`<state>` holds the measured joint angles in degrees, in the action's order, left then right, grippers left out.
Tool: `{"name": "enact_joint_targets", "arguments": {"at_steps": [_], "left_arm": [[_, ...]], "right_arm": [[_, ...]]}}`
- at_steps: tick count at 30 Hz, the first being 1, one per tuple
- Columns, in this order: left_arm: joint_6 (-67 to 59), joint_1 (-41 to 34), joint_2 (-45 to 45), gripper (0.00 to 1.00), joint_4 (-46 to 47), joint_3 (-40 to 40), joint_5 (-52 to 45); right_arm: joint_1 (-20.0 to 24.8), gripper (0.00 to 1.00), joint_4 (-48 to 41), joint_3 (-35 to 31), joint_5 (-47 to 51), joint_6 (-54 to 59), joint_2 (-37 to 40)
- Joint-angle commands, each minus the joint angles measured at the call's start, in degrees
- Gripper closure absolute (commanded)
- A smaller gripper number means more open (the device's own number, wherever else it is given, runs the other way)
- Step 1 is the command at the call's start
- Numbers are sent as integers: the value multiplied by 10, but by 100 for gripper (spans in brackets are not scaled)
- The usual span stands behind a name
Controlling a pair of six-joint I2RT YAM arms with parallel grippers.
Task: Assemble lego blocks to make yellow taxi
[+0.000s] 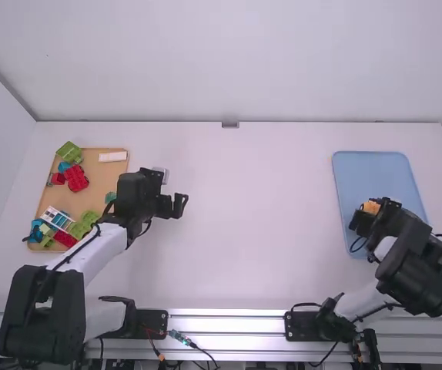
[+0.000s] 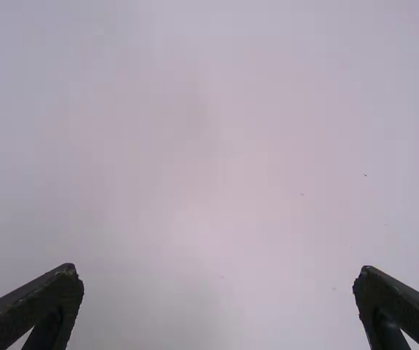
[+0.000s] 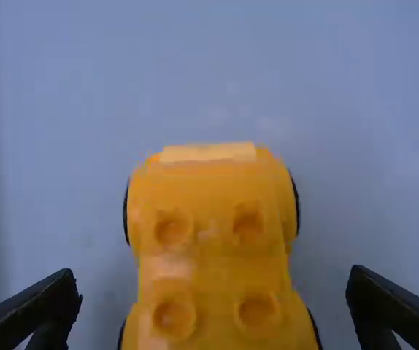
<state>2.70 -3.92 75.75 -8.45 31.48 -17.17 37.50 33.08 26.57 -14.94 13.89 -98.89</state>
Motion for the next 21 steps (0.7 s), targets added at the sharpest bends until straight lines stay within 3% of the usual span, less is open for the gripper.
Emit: {"name": "enact_joint_targets", "arguments": {"at_steps": [1, 6, 13, 21], "left_arm": [[-10, -2, 1, 1, -3, 10, 7], [-10, -3, 1, 1, 11, 37, 15], [40, -10, 1, 1, 152, 153, 153], [35, -11, -1, 1, 155, 228, 169]], "right_arm": [[-15, 1, -29, 42, 24, -10, 1], [-59, 1, -147, 85, 76, -36, 60], [-156, 1, -313, 171, 98, -62, 175], [-281, 1, -370, 243, 90, -35, 238]]}}
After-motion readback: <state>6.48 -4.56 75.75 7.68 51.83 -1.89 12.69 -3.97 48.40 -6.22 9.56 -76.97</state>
